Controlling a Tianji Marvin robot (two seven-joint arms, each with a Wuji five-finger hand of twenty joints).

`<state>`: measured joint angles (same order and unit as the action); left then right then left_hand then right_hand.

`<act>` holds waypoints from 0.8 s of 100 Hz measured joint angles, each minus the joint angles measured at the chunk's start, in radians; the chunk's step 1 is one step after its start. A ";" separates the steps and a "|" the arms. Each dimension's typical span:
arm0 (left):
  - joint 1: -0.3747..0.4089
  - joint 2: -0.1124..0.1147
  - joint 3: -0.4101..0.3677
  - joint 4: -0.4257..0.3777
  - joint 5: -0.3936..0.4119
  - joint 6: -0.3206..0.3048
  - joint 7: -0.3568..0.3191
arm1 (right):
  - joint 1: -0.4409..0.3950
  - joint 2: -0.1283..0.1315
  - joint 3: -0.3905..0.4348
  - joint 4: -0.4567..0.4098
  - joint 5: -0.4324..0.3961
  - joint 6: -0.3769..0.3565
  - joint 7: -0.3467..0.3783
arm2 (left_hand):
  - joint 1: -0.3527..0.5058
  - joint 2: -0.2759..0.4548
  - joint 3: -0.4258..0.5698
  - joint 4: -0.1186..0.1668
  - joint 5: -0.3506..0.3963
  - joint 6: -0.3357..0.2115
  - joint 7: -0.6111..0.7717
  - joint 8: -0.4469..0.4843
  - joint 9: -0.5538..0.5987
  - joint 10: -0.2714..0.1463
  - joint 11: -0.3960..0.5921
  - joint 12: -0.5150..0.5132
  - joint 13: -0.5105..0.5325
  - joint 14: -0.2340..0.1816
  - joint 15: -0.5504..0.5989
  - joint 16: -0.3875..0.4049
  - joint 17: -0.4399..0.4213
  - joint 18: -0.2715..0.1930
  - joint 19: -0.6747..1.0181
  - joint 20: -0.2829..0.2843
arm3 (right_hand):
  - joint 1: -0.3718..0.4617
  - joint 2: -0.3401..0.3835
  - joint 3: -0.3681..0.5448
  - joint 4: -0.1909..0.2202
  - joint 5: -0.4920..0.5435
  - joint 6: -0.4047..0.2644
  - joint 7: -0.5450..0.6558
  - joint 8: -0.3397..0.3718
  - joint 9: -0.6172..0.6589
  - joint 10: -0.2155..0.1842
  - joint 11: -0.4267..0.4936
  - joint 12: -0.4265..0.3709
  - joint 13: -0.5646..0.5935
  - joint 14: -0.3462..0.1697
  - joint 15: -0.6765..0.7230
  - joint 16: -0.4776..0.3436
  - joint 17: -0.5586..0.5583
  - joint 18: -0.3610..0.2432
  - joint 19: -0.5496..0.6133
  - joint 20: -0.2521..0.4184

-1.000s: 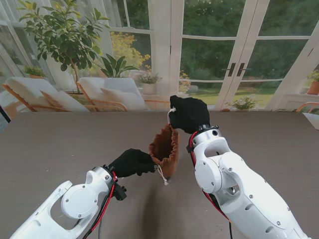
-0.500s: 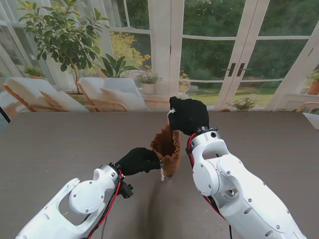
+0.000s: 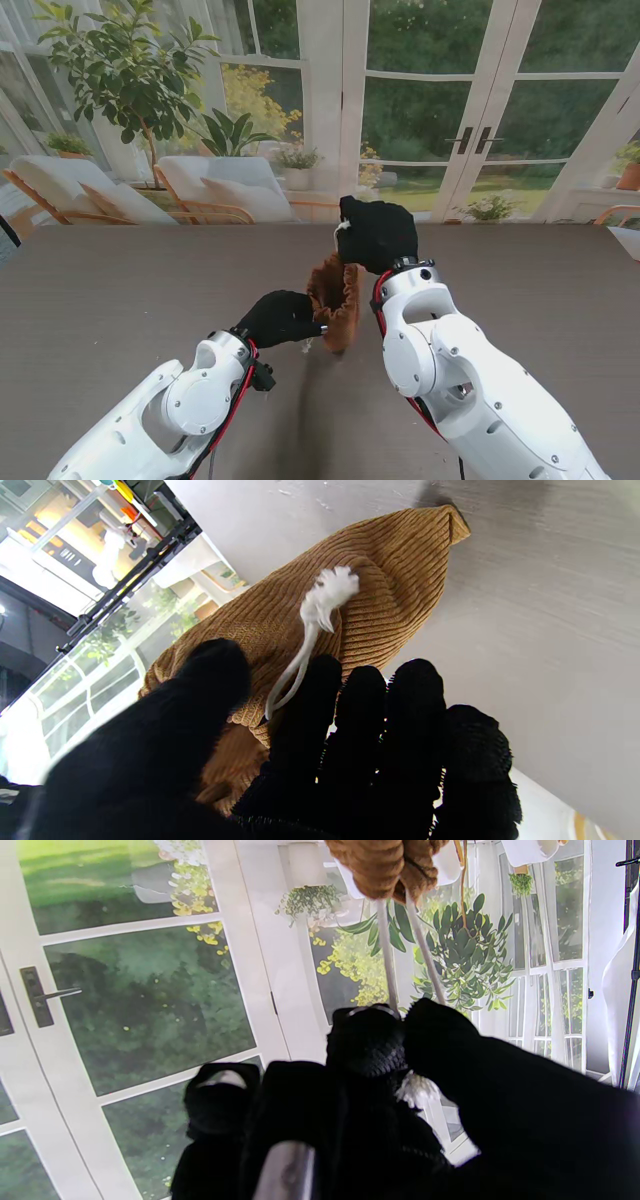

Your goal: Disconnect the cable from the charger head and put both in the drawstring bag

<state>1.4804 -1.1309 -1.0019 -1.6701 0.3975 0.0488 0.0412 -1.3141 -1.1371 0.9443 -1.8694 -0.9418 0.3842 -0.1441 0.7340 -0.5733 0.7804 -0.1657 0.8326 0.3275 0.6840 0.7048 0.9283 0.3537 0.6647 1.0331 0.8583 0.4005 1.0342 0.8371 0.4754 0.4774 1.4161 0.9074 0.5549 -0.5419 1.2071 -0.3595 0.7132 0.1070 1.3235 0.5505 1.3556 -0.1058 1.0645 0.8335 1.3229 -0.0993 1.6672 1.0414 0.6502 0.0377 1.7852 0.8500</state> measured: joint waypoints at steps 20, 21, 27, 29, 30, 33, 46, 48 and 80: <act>-0.010 -0.004 0.007 0.010 -0.019 0.000 -0.032 | -0.002 0.000 0.002 0.000 -0.003 0.000 0.005 | 0.220 0.001 -0.016 -0.001 0.012 -0.021 0.072 -0.092 0.099 -0.019 -0.133 0.170 0.025 0.003 0.000 -0.013 0.018 0.009 0.004 -0.025 | 0.000 0.000 0.000 0.000 0.000 0.000 0.000 0.000 0.000 0.000 0.000 0.000 0.000 0.000 0.000 0.000 0.000 0.000 0.000 0.000; -0.009 -0.004 0.006 0.010 -0.019 0.000 -0.034 | -0.002 0.000 0.003 0.000 -0.003 0.000 0.006 | 0.226 0.001 -0.015 -0.001 0.012 -0.022 0.072 -0.093 0.099 -0.019 -0.141 0.171 0.025 0.003 0.000 -0.013 0.018 0.009 0.004 -0.025 | 0.000 0.000 0.000 0.000 0.000 0.000 0.000 0.000 0.000 0.000 0.000 0.000 0.000 0.000 0.000 0.000 0.000 0.000 0.000 0.000; -0.002 -0.003 -0.003 0.003 -0.015 0.000 -0.053 | -0.002 0.000 0.005 0.000 -0.006 0.000 0.011 | 0.250 0.001 0.009 -0.001 0.024 -0.024 0.072 -0.103 0.113 -0.021 -0.201 0.185 0.025 0.003 0.000 -0.013 0.018 0.010 0.004 -0.027 | 0.000 0.000 0.000 0.000 0.000 0.000 0.000 0.000 0.000 0.000 0.000 0.000 0.000 0.000 0.000 0.000 0.000 0.000 0.000 0.000; 0.002 -0.003 -0.008 -0.001 -0.013 0.000 -0.060 | -0.002 0.001 0.007 0.000 -0.006 0.000 0.013 | 0.250 0.001 0.008 -0.002 0.025 -0.025 0.072 -0.104 0.122 -0.023 -0.198 0.186 0.025 0.003 0.000 -0.013 0.018 0.010 0.004 -0.033 | 0.000 0.000 0.000 0.000 0.000 0.000 0.000 0.000 0.000 0.000 0.000 0.000 0.000 0.000 0.000 0.000 0.000 0.000 0.000 0.000; 0.004 -0.002 -0.011 -0.004 -0.012 0.000 -0.063 | -0.002 0.001 0.007 0.000 -0.006 -0.001 0.013 | 0.250 0.001 0.008 -0.002 0.025 -0.026 0.072 -0.104 0.122 -0.023 -0.215 0.186 0.025 0.003 0.000 -0.013 0.018 0.010 0.004 -0.034 | 0.000 0.000 0.000 0.000 0.000 0.000 0.000 0.000 0.000 0.000 0.000 0.000 0.000 0.000 0.000 0.000 0.000 0.000 0.000 0.000; 0.012 -0.002 -0.020 -0.011 -0.008 0.000 -0.070 | -0.002 0.001 0.009 0.000 -0.007 -0.001 0.016 | 0.261 0.001 0.007 -0.013 0.033 -0.029 0.072 -0.107 0.132 -0.024 -0.228 0.186 0.025 0.003 -0.001 -0.013 0.018 0.010 0.004 -0.035 | 0.000 0.000 0.000 0.000 0.000 0.000 0.000 0.000 0.000 0.000 0.000 0.000 0.000 0.000 0.000 0.000 0.000 0.000 0.000 0.000; 0.033 0.001 -0.036 -0.023 -0.009 -0.005 -0.057 | -0.003 0.002 0.015 0.000 -0.008 -0.004 0.020 | 0.279 -0.001 0.008 -0.014 0.048 -0.029 0.063 -0.117 0.144 -0.026 -0.241 0.186 0.026 0.005 -0.003 -0.014 0.018 0.011 0.004 -0.036 | 0.000 0.000 0.000 0.000 0.000 0.000 -0.001 0.001 0.000 0.000 0.000 0.000 0.000 0.000 0.000 0.000 0.000 0.000 0.000 0.000; 0.035 0.001 -0.038 -0.023 -0.011 -0.006 -0.054 | -0.004 0.002 0.016 0.000 -0.009 -0.004 0.021 | 0.279 -0.001 0.008 -0.014 0.048 -0.029 0.062 -0.117 0.144 -0.026 -0.242 0.186 0.026 0.005 -0.009 -0.018 0.018 0.012 0.004 -0.036 | 0.000 0.000 0.000 0.000 0.000 0.000 -0.001 0.001 0.000 0.000 0.000 0.000 0.000 0.000 0.000 0.000 0.000 0.000 0.000 0.000; 0.092 0.006 -0.093 -0.061 -0.014 -0.017 -0.071 | -0.005 0.004 0.023 0.001 -0.010 -0.004 0.028 | 0.288 0.020 -0.020 -0.015 0.048 -0.055 0.052 -0.116 0.143 -0.030 -0.269 0.212 0.020 0.005 -0.011 -0.022 -0.001 0.009 0.004 -0.036 | 0.000 0.000 0.000 0.000 0.000 0.000 -0.001 0.002 0.000 0.000 0.000 0.000 0.000 0.000 0.000 0.000 0.000 0.000 0.000 0.000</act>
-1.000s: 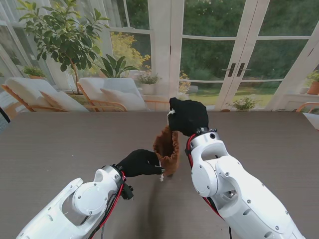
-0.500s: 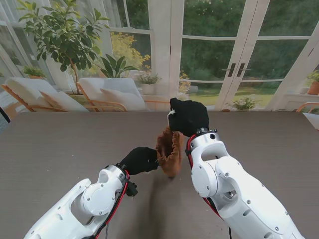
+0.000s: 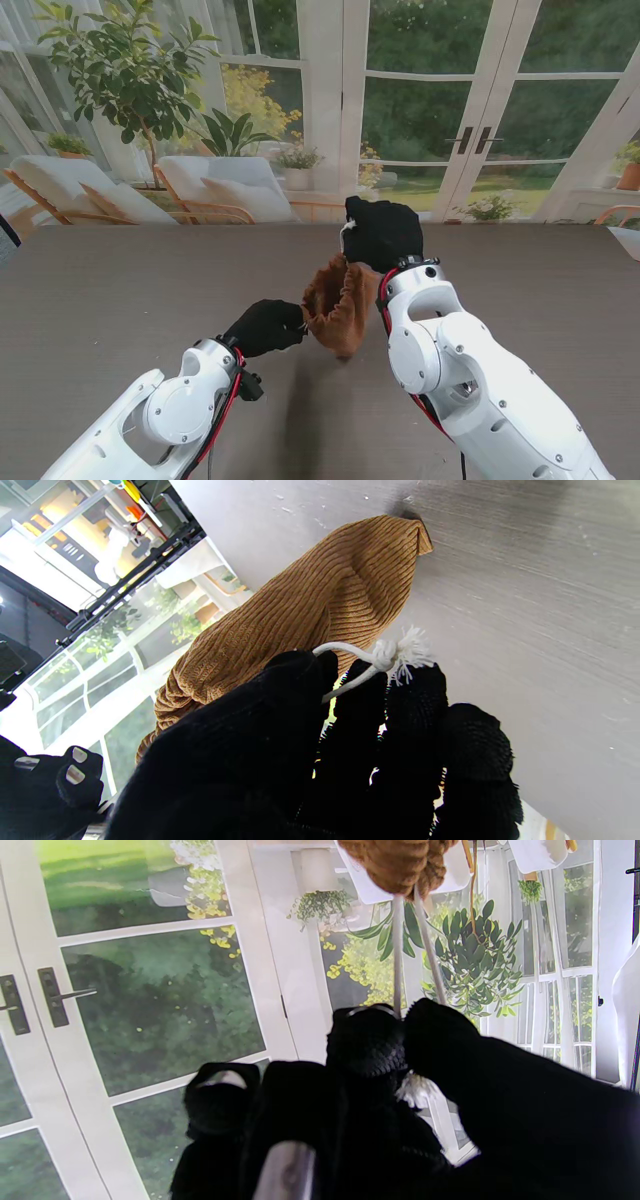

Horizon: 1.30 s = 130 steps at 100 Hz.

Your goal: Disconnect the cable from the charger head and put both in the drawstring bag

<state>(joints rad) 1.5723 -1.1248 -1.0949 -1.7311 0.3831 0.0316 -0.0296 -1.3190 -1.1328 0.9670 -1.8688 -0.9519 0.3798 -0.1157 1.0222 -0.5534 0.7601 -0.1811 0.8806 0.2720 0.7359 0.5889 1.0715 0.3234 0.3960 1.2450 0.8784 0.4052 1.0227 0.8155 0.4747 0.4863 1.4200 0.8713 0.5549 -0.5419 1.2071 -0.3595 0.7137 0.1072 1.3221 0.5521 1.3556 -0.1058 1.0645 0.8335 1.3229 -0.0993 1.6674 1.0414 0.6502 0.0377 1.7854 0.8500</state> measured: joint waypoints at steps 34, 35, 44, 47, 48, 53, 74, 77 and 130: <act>0.088 0.011 -0.080 -0.071 -0.056 0.000 -0.037 | 0.004 0.001 0.007 0.009 -0.001 0.003 0.005 | 0.009 0.007 -0.032 -0.001 -0.004 -0.021 0.008 0.032 -0.055 -0.001 -0.011 0.039 -0.057 0.000 -0.002 0.007 -0.067 -0.022 0.000 0.000 | 0.000 0.000 0.000 0.000 0.000 0.000 -0.001 0.000 0.000 0.000 0.000 0.000 0.000 0.000 0.000 0.000 0.000 0.000 0.000 0.000; 0.090 0.011 -0.082 -0.071 -0.057 -0.001 -0.036 | 0.005 0.001 0.007 0.010 -0.001 0.003 0.005 | 0.009 0.007 -0.032 -0.001 -0.004 -0.021 0.008 0.032 -0.055 -0.001 -0.011 0.039 -0.057 0.000 -0.002 0.009 -0.069 -0.022 0.000 0.000 | 0.000 0.000 0.000 0.000 0.000 0.000 -0.001 0.000 0.000 0.000 0.000 0.000 0.000 0.000 0.000 0.000 0.000 0.000 0.000 0.000; 0.102 0.010 -0.088 -0.072 -0.064 -0.008 -0.019 | 0.005 0.001 0.007 0.014 0.001 0.004 0.003 | 0.009 0.007 -0.032 -0.001 -0.004 -0.022 0.010 0.032 -0.055 -0.001 -0.009 0.040 -0.058 0.000 -0.002 0.012 -0.077 -0.024 0.000 0.004 | 0.000 0.000 0.000 0.000 0.001 0.000 -0.001 0.000 0.000 0.000 0.000 0.000 0.000 0.000 0.000 0.000 0.000 0.000 0.000 0.000; 0.105 0.009 -0.089 -0.072 -0.067 -0.010 -0.012 | 0.006 0.001 0.007 0.015 0.001 0.004 0.003 | 0.009 0.007 -0.032 -0.001 -0.004 -0.023 0.012 0.033 -0.055 -0.001 -0.009 0.040 -0.058 0.000 -0.002 0.013 -0.077 -0.024 0.000 0.012 | 0.000 0.000 0.000 0.000 0.001 0.000 -0.001 0.000 0.000 0.000 0.000 0.000 0.000 0.000 0.000 0.000 0.000 0.000 0.000 0.000; 0.106 0.009 -0.089 -0.072 -0.069 -0.010 -0.010 | 0.006 0.001 0.007 0.015 0.001 0.004 0.003 | 0.009 0.007 -0.032 -0.001 -0.004 -0.023 0.012 0.034 -0.055 -0.001 -0.008 0.040 -0.058 0.000 -0.002 0.014 -0.077 -0.024 0.000 0.013 | 0.000 0.000 0.000 0.000 0.001 0.000 -0.001 0.000 0.000 0.000 0.000 0.000 0.000 0.000 0.000 0.000 0.000 0.000 0.000 0.000; 0.109 0.009 -0.090 -0.072 -0.071 -0.012 -0.001 | 0.006 0.001 0.007 0.017 0.002 0.004 0.002 | 0.009 0.007 -0.032 -0.001 -0.011 -0.023 0.023 0.043 -0.055 -0.001 -0.008 0.041 -0.058 0.000 -0.002 0.023 -0.077 -0.024 0.000 0.019 | 0.000 0.000 0.000 0.000 0.001 0.000 -0.001 0.000 0.000 0.000 0.000 0.000 0.000 0.000 0.000 0.000 0.000 0.000 0.000 0.000; 0.121 0.003 -0.100 -0.073 -0.067 -0.021 0.022 | 0.006 0.001 0.006 0.020 0.003 0.006 0.002 | 0.009 -0.008 -0.014 -0.001 -0.033 -0.023 0.066 0.064 -0.056 -0.001 0.008 0.065 -0.055 -0.001 -0.002 0.044 -0.078 -0.027 -0.001 0.037 | 0.000 0.000 0.000 0.000 0.001 0.000 -0.002 0.006 0.000 0.000 0.000 0.000 0.000 0.000 0.000 0.000 0.000 0.000 0.000 0.000; 0.124 0.002 -0.103 -0.075 -0.068 -0.021 0.026 | 0.006 0.001 0.006 0.021 0.003 0.006 0.002 | 0.009 -0.008 -0.014 -0.001 -0.035 -0.023 0.069 0.064 -0.056 -0.001 0.012 0.066 -0.053 -0.002 -0.002 0.047 -0.078 -0.027 -0.001 0.038 | 0.000 0.000 0.000 0.000 0.001 0.000 -0.003 0.009 0.000 0.000 0.000 0.000 0.000 0.000 0.000 0.000 0.000 0.000 0.000 0.000; 0.151 -0.009 -0.121 -0.090 -0.103 -0.025 0.070 | 0.006 0.001 0.007 0.034 0.015 0.006 -0.005 | 0.009 -0.051 0.037 -0.002 -0.162 -0.027 0.245 0.160 -0.056 -0.015 0.045 0.092 -0.020 -0.029 0.042 0.063 -0.078 -0.030 -0.001 0.050 | 0.000 0.000 0.000 0.000 0.002 0.000 -0.006 0.012 0.000 0.000 0.000 0.000 0.000 0.000 0.001 0.000 0.000 0.000 0.000 0.000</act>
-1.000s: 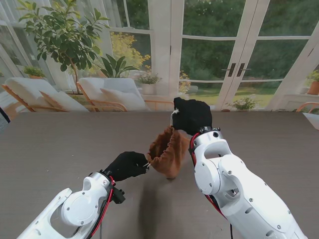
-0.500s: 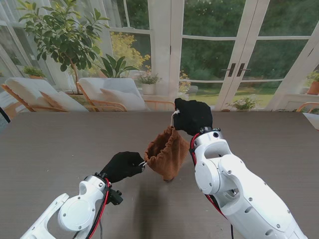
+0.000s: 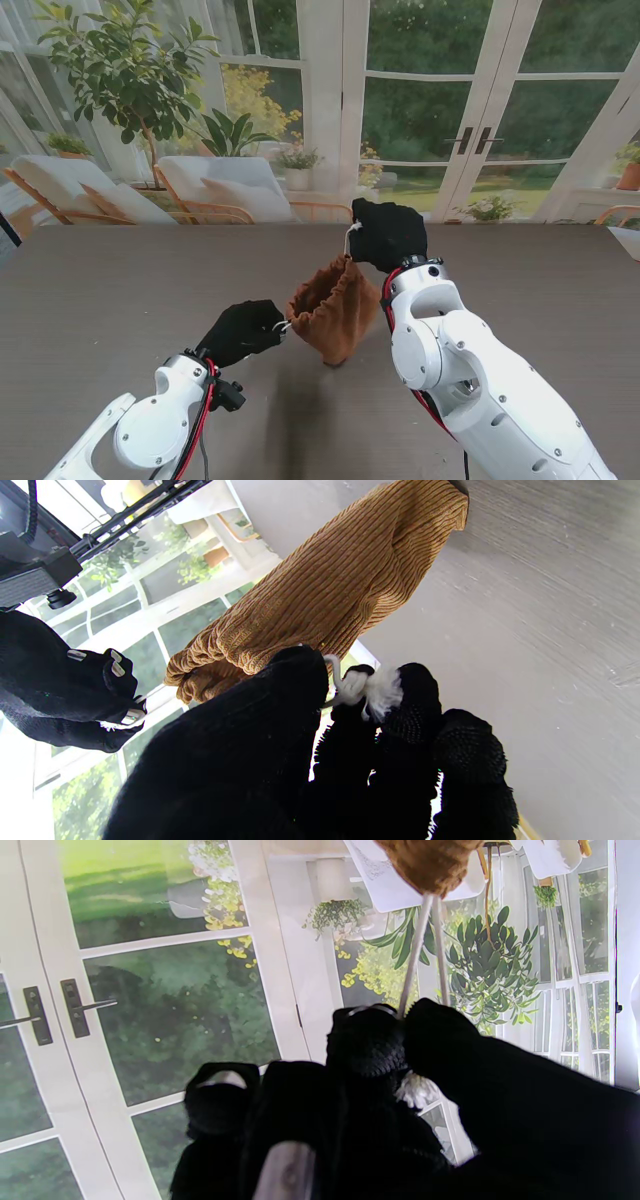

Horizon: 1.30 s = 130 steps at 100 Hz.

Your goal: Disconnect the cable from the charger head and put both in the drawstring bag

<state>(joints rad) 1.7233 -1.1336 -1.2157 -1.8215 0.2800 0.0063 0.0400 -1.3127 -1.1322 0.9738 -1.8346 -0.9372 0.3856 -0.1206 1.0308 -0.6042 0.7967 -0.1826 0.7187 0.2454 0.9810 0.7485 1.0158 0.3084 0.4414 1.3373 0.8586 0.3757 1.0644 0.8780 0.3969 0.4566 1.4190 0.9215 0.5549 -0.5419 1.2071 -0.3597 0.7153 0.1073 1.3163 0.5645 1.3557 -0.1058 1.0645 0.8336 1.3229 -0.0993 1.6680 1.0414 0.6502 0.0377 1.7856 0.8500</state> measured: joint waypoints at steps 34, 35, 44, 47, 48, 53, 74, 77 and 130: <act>-0.001 0.002 -0.004 -0.002 -0.002 -0.001 -0.027 | -0.001 0.000 0.002 0.006 0.007 -0.003 -0.005 | 0.014 -0.050 0.041 0.003 0.045 -0.108 0.016 -0.041 0.035 -0.031 -0.004 -0.014 0.049 -0.011 0.012 -0.013 0.001 -0.005 0.000 0.000 | 0.000 0.000 0.000 0.000 0.000 0.000 -0.001 0.000 0.000 0.000 0.000 0.000 0.000 0.000 0.000 0.000 0.000 0.000 0.000 0.000; -0.001 0.002 -0.004 -0.002 -0.002 -0.001 -0.027 | -0.001 0.000 0.002 0.006 0.007 -0.003 -0.005 | 0.014 -0.050 0.041 0.003 0.046 -0.109 0.016 -0.042 0.035 -0.031 -0.004 -0.014 0.049 -0.011 0.013 -0.013 0.001 -0.005 0.000 0.000 | 0.000 0.000 0.000 0.000 0.000 0.000 -0.001 0.000 0.000 0.000 0.000 0.000 0.000 0.000 0.000 0.000 0.000 0.000 0.000 0.000; -0.001 0.002 -0.004 -0.002 -0.011 -0.002 -0.028 | -0.001 0.000 0.003 0.007 0.008 -0.004 -0.005 | 0.014 -0.050 0.041 0.003 0.051 -0.120 0.016 -0.046 0.034 -0.027 -0.004 -0.008 0.049 -0.013 0.017 -0.013 0.001 -0.005 0.000 0.000 | 0.000 0.000 0.000 0.000 0.001 0.000 -0.002 0.000 0.000 0.000 0.000 0.000 0.000 0.000 0.000 0.000 0.000 0.000 0.000 0.000; -0.001 0.002 -0.004 -0.002 -0.016 -0.003 -0.029 | -0.001 0.000 0.003 0.007 0.009 -0.004 -0.005 | 0.014 -0.051 0.041 0.002 0.058 -0.123 0.010 -0.046 0.033 -0.020 -0.004 0.004 0.048 -0.013 0.020 -0.010 0.001 -0.005 0.000 0.000 | 0.000 0.000 0.000 0.000 0.001 0.000 -0.002 0.000 0.000 0.000 0.000 0.000 0.000 0.000 0.000 0.000 0.000 0.000 0.000 0.000; -0.001 0.002 -0.004 -0.002 -0.018 -0.004 -0.030 | -0.001 0.000 0.003 0.007 0.009 -0.004 -0.005 | 0.014 -0.051 0.041 0.002 0.058 -0.123 0.009 -0.046 0.032 -0.017 -0.004 0.012 0.046 -0.013 0.021 -0.005 0.001 -0.006 0.000 0.000 | 0.000 0.000 0.000 0.000 0.001 0.000 -0.002 0.000 0.000 0.000 0.000 0.000 0.000 0.000 0.000 0.000 0.000 0.000 0.000 0.000; -0.001 0.002 -0.004 -0.002 -0.035 -0.010 -0.033 | -0.002 0.000 0.003 0.008 0.010 -0.004 -0.005 | 0.025 -0.051 0.040 0.002 0.070 -0.131 -0.004 -0.042 0.008 -0.007 0.003 0.040 0.035 -0.014 0.023 0.013 -0.018 -0.014 0.000 0.001 | 0.000 0.000 0.000 0.000 0.001 0.000 -0.002 0.000 0.000 0.000 0.000 0.000 0.000 0.000 0.000 0.000 0.000 0.000 0.000 0.000; -0.002 0.001 -0.004 -0.001 -0.122 -0.038 -0.042 | -0.003 0.000 0.003 0.009 0.013 -0.004 -0.004 | 0.078 -0.037 0.040 0.002 0.142 -0.158 -0.039 0.004 -0.028 0.014 0.018 0.081 -0.016 -0.012 0.045 0.051 -0.078 -0.027 -0.018 0.036 | 0.000 0.000 0.000 0.000 0.001 0.000 -0.003 0.001 0.000 0.000 0.000 0.000 0.000 0.000 0.000 0.000 0.000 0.000 0.000 0.000; -0.001 0.000 -0.004 -0.001 -0.118 -0.038 -0.041 | -0.003 0.000 0.003 0.009 0.013 -0.004 -0.004 | 0.088 -0.033 0.040 0.002 0.153 -0.160 -0.034 0.012 -0.028 0.015 0.019 0.081 -0.016 -0.012 0.046 0.052 -0.083 -0.027 -0.019 0.041 | 0.000 0.000 0.000 0.000 0.001 0.000 -0.003 0.001 0.000 0.000 0.000 0.000 0.000 0.000 0.000 0.000 0.000 0.000 0.000 0.000; 0.012 -0.001 -0.026 -0.009 -0.278 -0.022 -0.126 | 0.000 -0.001 -0.003 0.012 0.016 -0.001 -0.002 | 0.118 0.022 0.038 0.018 0.175 -0.117 -0.088 -0.014 -0.139 0.056 0.054 0.144 -0.137 0.019 0.046 0.103 -0.199 -0.040 -0.074 0.093 | 0.000 0.000 0.000 0.000 0.001 0.000 -0.004 0.002 0.000 0.000 0.000 0.000 0.000 0.000 0.000 0.000 0.000 0.000 0.000 0.000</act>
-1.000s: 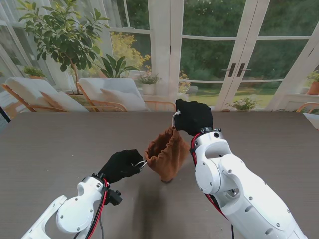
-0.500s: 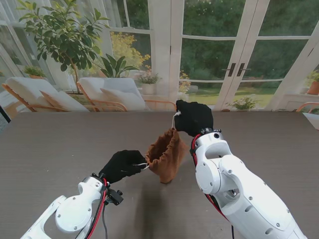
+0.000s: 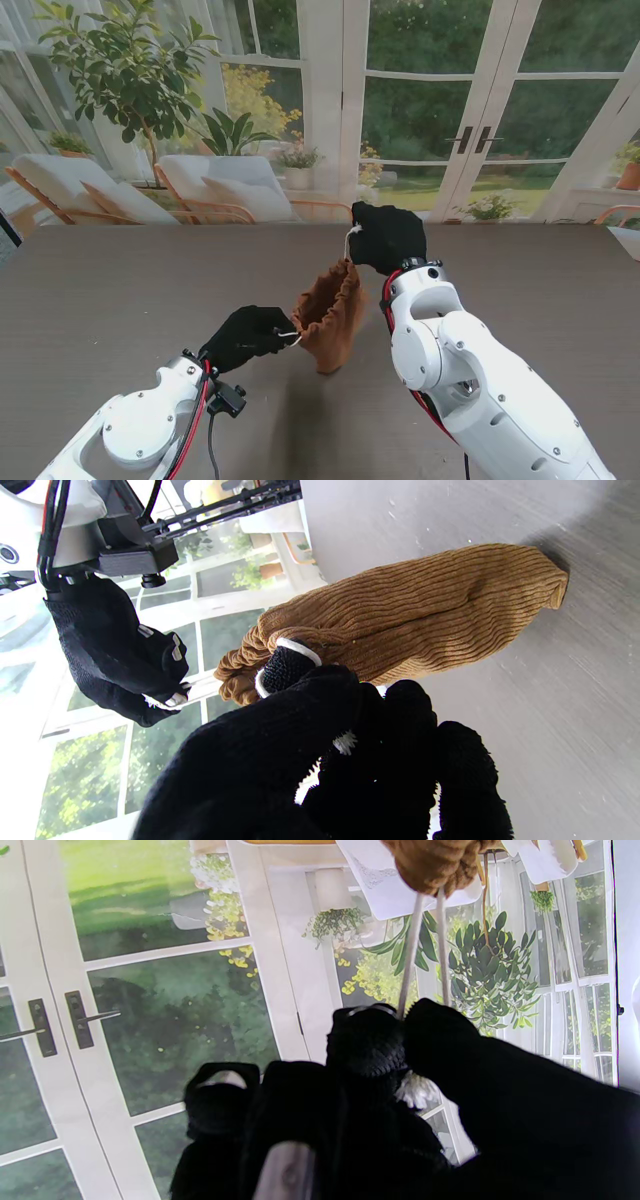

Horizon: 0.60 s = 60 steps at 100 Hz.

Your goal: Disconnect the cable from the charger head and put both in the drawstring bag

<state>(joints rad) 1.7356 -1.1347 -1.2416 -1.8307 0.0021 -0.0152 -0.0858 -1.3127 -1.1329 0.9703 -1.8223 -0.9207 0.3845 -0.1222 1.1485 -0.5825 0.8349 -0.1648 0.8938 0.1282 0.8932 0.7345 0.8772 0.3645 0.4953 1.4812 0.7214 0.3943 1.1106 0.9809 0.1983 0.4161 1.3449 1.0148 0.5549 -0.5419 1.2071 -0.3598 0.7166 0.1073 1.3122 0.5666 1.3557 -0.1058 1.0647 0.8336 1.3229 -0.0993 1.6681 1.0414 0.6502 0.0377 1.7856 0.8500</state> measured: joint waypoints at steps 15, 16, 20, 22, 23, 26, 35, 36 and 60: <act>0.000 0.004 0.001 0.000 0.017 -0.006 -0.001 | 0.002 0.000 -0.001 0.001 0.001 0.000 0.000 | -0.049 -0.003 0.002 0.002 -0.045 -0.014 0.040 -0.023 0.000 -0.008 0.021 0.000 0.000 -0.008 0.002 0.000 0.001 -0.004 0.000 0.000 | 0.000 0.000 0.000 0.000 0.000 0.000 0.000 0.002 0.000 0.000 0.000 0.000 0.000 0.000 0.000 0.000 0.000 0.000 0.000 0.000; 0.000 0.005 0.001 0.000 0.017 -0.006 -0.001 | 0.002 0.000 -0.001 0.002 0.001 0.000 0.000 | -0.053 -0.010 0.002 0.002 -0.046 -0.020 0.043 -0.023 0.000 -0.008 0.024 0.000 0.000 -0.008 0.003 0.000 0.001 -0.005 0.000 0.000 | 0.000 0.000 0.000 0.000 0.000 0.000 0.000 0.002 0.000 0.000 0.000 0.000 0.000 0.000 0.000 0.000 0.000 0.000 0.000 0.000; 0.000 0.005 0.002 0.000 0.017 -0.007 0.000 | 0.002 0.000 -0.002 0.002 0.002 0.000 -0.001 | -0.064 -0.012 0.004 0.003 -0.054 -0.031 0.055 -0.025 0.000 -0.009 0.042 -0.001 0.000 -0.010 0.005 -0.002 0.003 -0.007 0.000 0.000 | 0.000 0.000 0.000 0.000 0.000 0.000 -0.001 0.002 0.000 0.000 0.000 0.000 0.000 0.000 0.000 0.000 0.000 0.000 0.000 0.000; -0.001 0.005 0.003 0.000 0.017 -0.007 0.000 | 0.002 0.000 -0.002 0.002 0.002 0.000 -0.001 | -0.066 -0.015 0.004 0.003 -0.055 -0.032 0.057 -0.025 0.000 -0.010 0.054 -0.003 0.000 -0.011 0.010 -0.003 0.003 -0.007 0.000 0.000 | 0.000 0.000 0.000 0.000 0.000 0.000 -0.001 0.002 0.000 0.000 0.000 0.000 0.000 0.000 0.000 0.000 0.000 0.000 0.000 0.000; -0.001 0.005 0.003 0.000 0.017 -0.008 0.000 | 0.003 0.000 -0.002 0.003 0.002 0.000 -0.001 | -0.071 -0.015 0.005 0.003 -0.056 -0.035 0.058 -0.025 -0.001 -0.010 0.057 -0.010 0.000 -0.011 0.012 -0.003 0.003 -0.007 0.000 0.000 | 0.000 0.000 0.000 0.000 0.000 0.000 -0.001 0.002 0.000 0.000 0.000 0.000 0.000 0.000 0.000 0.000 0.000 0.000 0.000 0.000; -0.002 0.005 0.003 0.000 0.016 -0.008 0.000 | 0.003 0.000 -0.002 0.003 0.002 0.000 -0.001 | -0.076 -0.022 0.013 0.003 -0.057 -0.040 0.066 -0.026 -0.017 -0.010 0.074 -0.017 0.000 -0.012 0.014 -0.004 0.006 -0.007 0.000 0.000 | 0.000 0.000 0.000 0.000 0.000 0.000 -0.001 0.002 0.000 0.000 0.000 0.000 0.000 0.000 0.000 0.000 0.000 0.000 0.000 0.000; -0.004 0.005 0.005 0.001 0.010 -0.009 0.000 | 0.003 -0.001 -0.002 0.004 0.003 0.000 -0.002 | -0.107 -0.023 0.031 0.003 -0.067 -0.064 0.080 -0.026 -0.011 -0.012 0.104 -0.038 0.000 -0.013 0.014 -0.014 0.015 -0.008 -0.004 0.000 | 0.000 0.000 0.000 0.000 0.000 0.000 -0.001 0.002 0.000 0.000 0.000 0.000 0.000 0.000 0.000 0.000 0.000 0.000 0.000 0.000; -0.005 0.005 0.005 0.001 0.009 -0.009 0.000 | 0.003 -0.001 -0.002 0.004 0.003 0.000 -0.002 | -0.110 -0.023 0.035 0.003 -0.067 -0.067 0.082 -0.026 -0.011 -0.012 0.107 -0.040 0.000 -0.013 0.015 -0.014 0.015 -0.008 -0.004 0.000 | 0.000 0.000 0.000 0.000 0.000 0.000 -0.001 0.002 0.000 0.000 0.000 0.000 0.000 0.000 0.000 0.000 0.000 0.000 0.000 0.000; -0.012 0.003 0.014 0.006 -0.022 -0.008 0.006 | 0.005 -0.001 -0.002 0.006 0.003 0.000 -0.002 | -0.168 -0.031 0.082 0.004 -0.096 -0.093 0.097 -0.026 -0.034 -0.012 0.145 -0.103 0.000 -0.013 0.015 -0.015 0.015 -0.008 -0.005 0.000 | 0.000 0.000 0.000 0.000 0.000 0.000 -0.001 0.002 0.000 0.000 0.000 0.000 0.000 0.000 0.000 0.000 0.000 0.000 0.000 0.000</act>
<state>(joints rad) 1.7239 -1.1319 -1.2276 -1.8242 -0.0198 -0.0230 -0.0799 -1.3078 -1.1336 0.9688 -1.8163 -0.9178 0.3843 -0.1238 0.9804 -0.6132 0.9171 -0.1611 0.7979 0.0348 0.9902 0.7082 0.8434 0.3527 0.6404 1.3786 0.7216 0.3814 1.1252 0.9661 0.2137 0.4085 1.3395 1.0152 0.5549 -0.5419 1.2071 -0.3598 0.7166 0.1073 1.3113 0.5691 1.3557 -0.1058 1.0647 0.8336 1.3229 -0.0993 1.6681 1.0414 0.6502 0.0377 1.7856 0.8500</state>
